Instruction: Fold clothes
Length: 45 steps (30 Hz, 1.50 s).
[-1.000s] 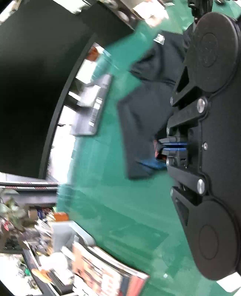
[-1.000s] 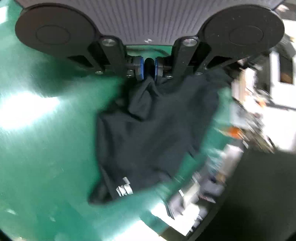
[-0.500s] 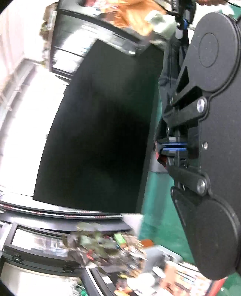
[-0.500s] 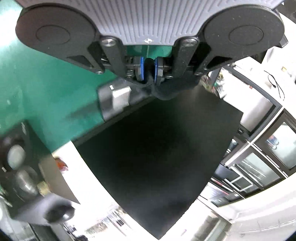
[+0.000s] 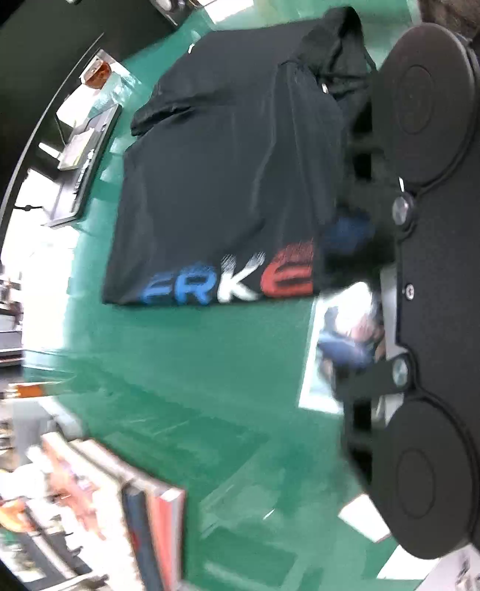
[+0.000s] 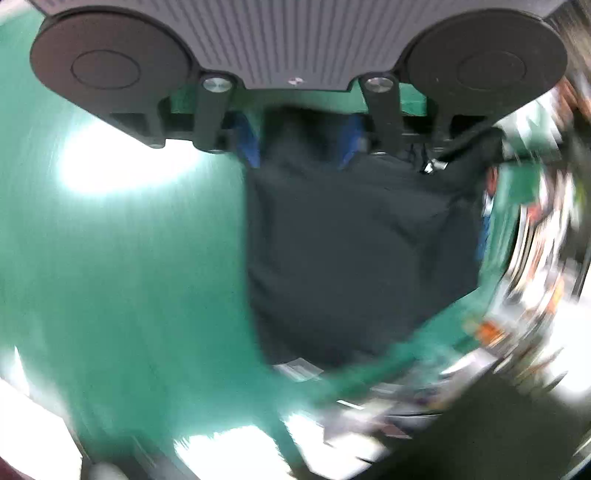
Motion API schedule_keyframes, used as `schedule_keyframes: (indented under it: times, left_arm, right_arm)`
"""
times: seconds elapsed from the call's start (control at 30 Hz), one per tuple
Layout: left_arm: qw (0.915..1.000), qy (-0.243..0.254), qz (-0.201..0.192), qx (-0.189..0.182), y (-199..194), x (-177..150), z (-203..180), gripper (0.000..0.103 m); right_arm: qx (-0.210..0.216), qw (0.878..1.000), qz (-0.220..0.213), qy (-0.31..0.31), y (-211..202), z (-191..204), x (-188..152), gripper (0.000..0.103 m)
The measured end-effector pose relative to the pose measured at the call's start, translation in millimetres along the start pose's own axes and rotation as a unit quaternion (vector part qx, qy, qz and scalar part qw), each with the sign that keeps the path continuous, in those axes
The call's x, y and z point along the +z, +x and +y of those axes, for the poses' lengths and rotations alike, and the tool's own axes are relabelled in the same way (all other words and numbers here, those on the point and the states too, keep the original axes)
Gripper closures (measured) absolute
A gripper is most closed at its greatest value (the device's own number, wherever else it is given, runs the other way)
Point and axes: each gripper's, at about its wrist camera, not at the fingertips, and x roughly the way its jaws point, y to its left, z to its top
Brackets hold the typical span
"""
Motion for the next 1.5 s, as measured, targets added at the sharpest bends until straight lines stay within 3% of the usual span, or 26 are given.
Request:
schedule_keyframes:
  times: [0.03, 0.1, 0.13, 0.23, 0.37, 0.53, 0.7, 0.77, 0.9, 0.93, 1.0, 1.2, 1.23, 1.4, 1.5]
  left_arm:
    - [0.9991, 0.039, -0.015, -0.003, -6.3, -0.4, -9.1, 0.032]
    - [0.9933, 0.106, -0.04, -0.019, -15.7, 0.2, -25.6, 0.033]
    - [0.9849, 0.161, -0.055, -0.033, -19.6, -3.1, -43.3, 0.034]
    - [0.9613, 0.262, -0.059, -0.059, -16.5, -13.9, -78.8, 0.051]
    - [0.9445, 0.316, -0.051, -0.072, 2.4, -21.7, -97.9, 0.068]
    - [0.9273, 0.356, -0.063, -0.098, 8.0, -23.4, -117.2, 0.068]
    - [0.9085, 0.404, -0.061, -0.089, 27.6, -25.5, -128.9, 0.067]
    - [0.9059, 0.408, -0.063, -0.093, 34.2, -25.5, -130.6, 0.067]
    - [0.899, 0.424, -0.062, -0.088, 37.4, -23.2, -132.1, 0.067]
    - [0.8993, 0.423, -0.062, -0.091, 38.7, -21.3, -131.8, 0.069]
    - [0.9023, 0.415, -0.064, -0.097, 39.7, -16.6, -130.9, 0.077]
    - [0.906, 0.403, -0.07, -0.108, 32.2, -9.8, -126.2, 0.085]
    - [0.9052, 0.405, -0.07, -0.107, 32.6, -9.3, -126.5, 0.085]
    - [0.9052, 0.403, -0.076, -0.111, 25.7, -10.2, -127.2, 0.086]
    - [0.9091, 0.391, -0.087, -0.114, 19.1, -6.8, -125.9, 0.088]
  right_arm:
    - [0.0, 0.998, -0.011, -0.066, -1.2, 15.6, 0.7, 0.048]
    - [0.017, 0.99, -0.017, -0.141, 3.9, 34.8, -0.7, 0.049]
    - [0.026, 0.986, -0.014, -0.166, 8.9, 41.5, 1.4, 0.052]
    - [0.048, 0.972, 0.009, -0.231, 33.6, 63.3, 2.7, 0.063]
    - [0.06, 0.964, 0.017, -0.258, 55.2, 76.5, 12.1, 0.064]
    - [0.061, 0.957, 0.015, -0.282, 72.0, 87.9, 13.4, 0.064]
    - [0.058, 0.949, 0.025, -0.308, 82.5, 92.3, 12.5, 0.064]
    - [0.055, 0.948, 0.03, -0.311, 86.4, 92.3, 13.7, 0.066]
    - [0.064, 0.953, 0.047, -0.291, 93.1, 86.4, 19.6, 0.089]
    - [0.071, 0.957, 0.049, -0.278, 93.4, 83.1, 22.3, 0.096]
    - [0.082, 0.963, 0.05, -0.25, 92.9, 75.8, 28.2, 0.098]
    - [0.091, 0.974, 0.034, -0.203, 85.1, 62.3, 39.8, 0.099]
    - [0.091, 0.973, 0.027, -0.212, 82.4, 64.8, 39.5, 0.094]
    - [0.111, 0.95, 0.028, -0.292, 79.4, 90.8, 27.0, 0.072]
    - [0.101, 0.939, 0.035, -0.328, 88.1, 102.0, 18.7, 0.071]
